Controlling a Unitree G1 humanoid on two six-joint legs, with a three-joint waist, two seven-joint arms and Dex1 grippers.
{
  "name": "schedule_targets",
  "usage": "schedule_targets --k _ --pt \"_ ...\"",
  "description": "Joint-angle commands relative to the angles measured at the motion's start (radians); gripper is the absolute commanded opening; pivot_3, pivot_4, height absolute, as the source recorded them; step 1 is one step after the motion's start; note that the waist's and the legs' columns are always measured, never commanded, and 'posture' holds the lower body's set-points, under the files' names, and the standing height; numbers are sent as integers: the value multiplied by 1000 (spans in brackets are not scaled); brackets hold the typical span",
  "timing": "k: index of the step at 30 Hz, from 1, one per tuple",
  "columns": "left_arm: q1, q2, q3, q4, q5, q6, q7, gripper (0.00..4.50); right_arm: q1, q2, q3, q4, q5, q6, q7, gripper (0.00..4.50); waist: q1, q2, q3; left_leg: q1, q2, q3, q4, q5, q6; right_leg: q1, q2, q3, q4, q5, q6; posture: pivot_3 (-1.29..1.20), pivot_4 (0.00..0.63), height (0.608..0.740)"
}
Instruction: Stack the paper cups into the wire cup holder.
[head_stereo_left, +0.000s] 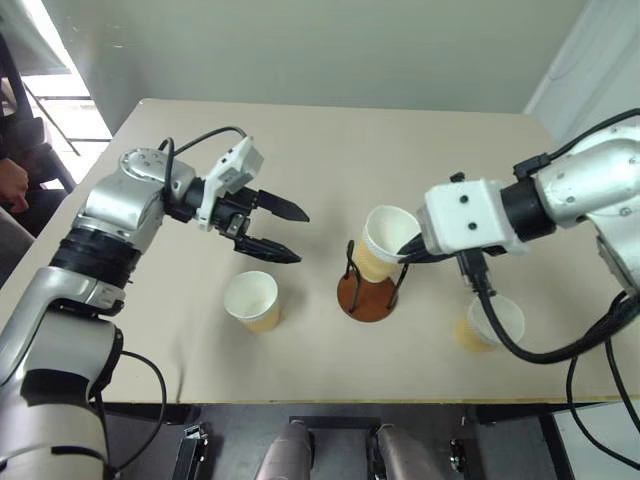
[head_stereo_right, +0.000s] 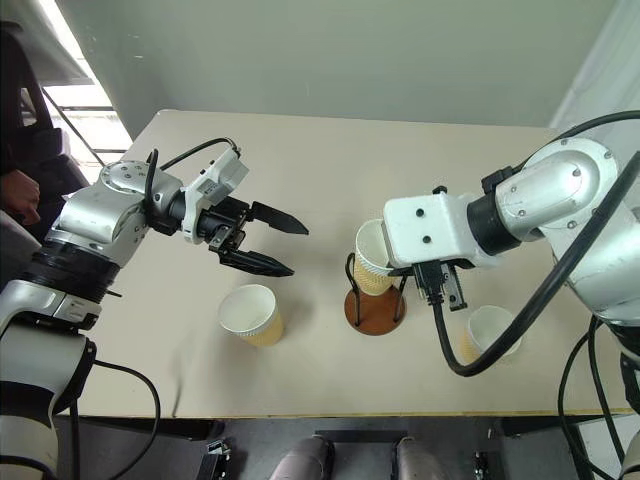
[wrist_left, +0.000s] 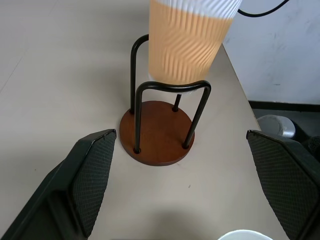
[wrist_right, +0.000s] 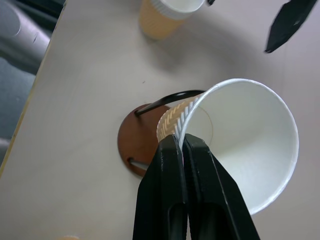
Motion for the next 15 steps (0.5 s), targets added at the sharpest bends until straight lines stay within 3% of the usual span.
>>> schedule_targets --k 1,4,6,15 --pt "-11 4 15 -21 -6 -11 -35 4500 -10 -3 -8 -13 -18 -24 -9 47 0 0 0 0 0 0 0 0 0 0 0 0 0 0 0 0 150 740" --pt "-12 3 19 -23 -5 -7 -35 4500 -23 48 -20 -6 9 43 -55 608 -1 0 0 0 0 0 0 0 0 0 0 0 0 0 0 0 150 740" --pt "-10 3 24 -27 -5 -4 -35 4500 -34 98 -50 0 53 122 -94 1262 -2 0 0 0 0 0 0 0 0 0 0 0 0 0 0 0 150 740" --pt "17 45 52 -83 -7 20 -35 4500 -99 200 -201 58 207 357 -222 1262 -1 0 0 0 0 0 0 1 0 0 0 0 0 0 0 0 150 740"
